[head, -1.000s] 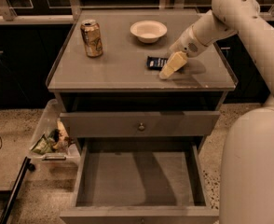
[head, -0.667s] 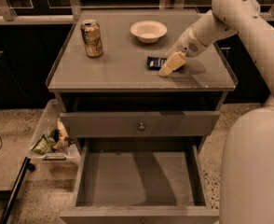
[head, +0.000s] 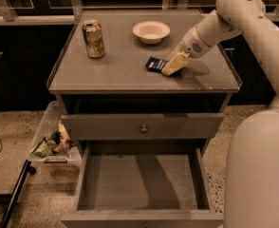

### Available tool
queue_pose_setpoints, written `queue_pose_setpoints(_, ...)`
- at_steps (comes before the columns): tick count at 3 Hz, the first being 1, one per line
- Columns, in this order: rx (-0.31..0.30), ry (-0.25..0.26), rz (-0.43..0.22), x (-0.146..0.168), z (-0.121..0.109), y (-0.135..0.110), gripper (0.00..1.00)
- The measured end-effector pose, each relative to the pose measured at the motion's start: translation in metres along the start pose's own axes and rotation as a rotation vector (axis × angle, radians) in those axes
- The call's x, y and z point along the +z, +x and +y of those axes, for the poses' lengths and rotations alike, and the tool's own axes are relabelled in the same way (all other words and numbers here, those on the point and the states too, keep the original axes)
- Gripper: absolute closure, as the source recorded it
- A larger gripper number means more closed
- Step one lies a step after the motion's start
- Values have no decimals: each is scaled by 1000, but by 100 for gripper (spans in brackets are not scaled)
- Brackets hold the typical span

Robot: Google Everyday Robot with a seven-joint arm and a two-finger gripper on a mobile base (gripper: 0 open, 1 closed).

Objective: Place rxbar blueberry into middle drawer

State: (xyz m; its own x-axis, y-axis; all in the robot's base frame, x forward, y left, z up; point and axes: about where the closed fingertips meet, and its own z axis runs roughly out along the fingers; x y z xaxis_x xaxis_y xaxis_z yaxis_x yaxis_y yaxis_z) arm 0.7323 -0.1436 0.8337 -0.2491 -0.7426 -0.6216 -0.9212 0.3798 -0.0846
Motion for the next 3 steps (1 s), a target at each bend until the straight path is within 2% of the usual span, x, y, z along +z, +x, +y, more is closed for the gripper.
queue_pose_setpoints(1, 0, 0, 0, 0, 0, 0, 100)
queue_pose_setpoints(2, 0, -2, 1, -1, 2, -1, 100)
queue_pose_setpoints(3, -29, 9, -21, -14, 15, -3, 100)
